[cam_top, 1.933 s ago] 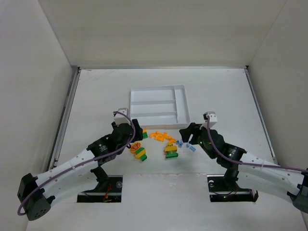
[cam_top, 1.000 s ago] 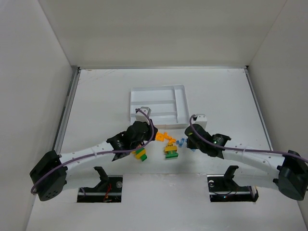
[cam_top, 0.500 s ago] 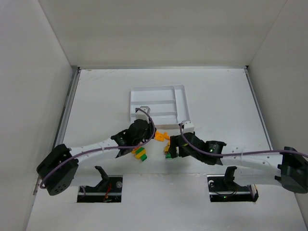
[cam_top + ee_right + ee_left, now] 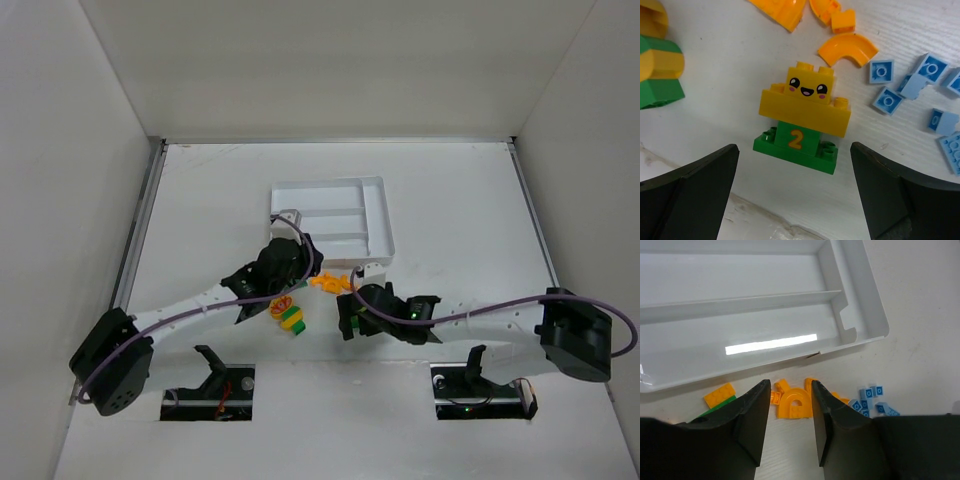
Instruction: Sort the legos into containers by color
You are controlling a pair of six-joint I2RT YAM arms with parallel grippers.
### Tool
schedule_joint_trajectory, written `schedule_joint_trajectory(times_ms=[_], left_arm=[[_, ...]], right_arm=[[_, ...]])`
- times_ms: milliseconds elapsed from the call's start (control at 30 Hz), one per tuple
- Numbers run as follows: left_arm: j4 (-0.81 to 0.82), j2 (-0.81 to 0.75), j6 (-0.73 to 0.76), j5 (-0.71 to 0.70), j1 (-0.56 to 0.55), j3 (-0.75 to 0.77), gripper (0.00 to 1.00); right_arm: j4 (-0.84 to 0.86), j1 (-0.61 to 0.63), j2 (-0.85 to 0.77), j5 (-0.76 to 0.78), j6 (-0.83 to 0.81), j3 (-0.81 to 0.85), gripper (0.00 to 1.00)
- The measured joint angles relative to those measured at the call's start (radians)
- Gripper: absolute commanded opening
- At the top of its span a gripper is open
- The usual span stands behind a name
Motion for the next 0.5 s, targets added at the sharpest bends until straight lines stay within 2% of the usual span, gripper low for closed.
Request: schedule_joint_trajectory(times_ms=[200,500], left_arm=[[-0.026,-0.074,-0.050,0.047,0.056,-0.016,0.39],[-0.072,-0.125,-0.097,0.101,0.097,-0.033,0.44]], right_arm=[[-0.012,0.020,0.076,0.005,0.021,0.030,0.99],[-0.064,0.036,0.129,0.079,0.058,0.076,0.92]])
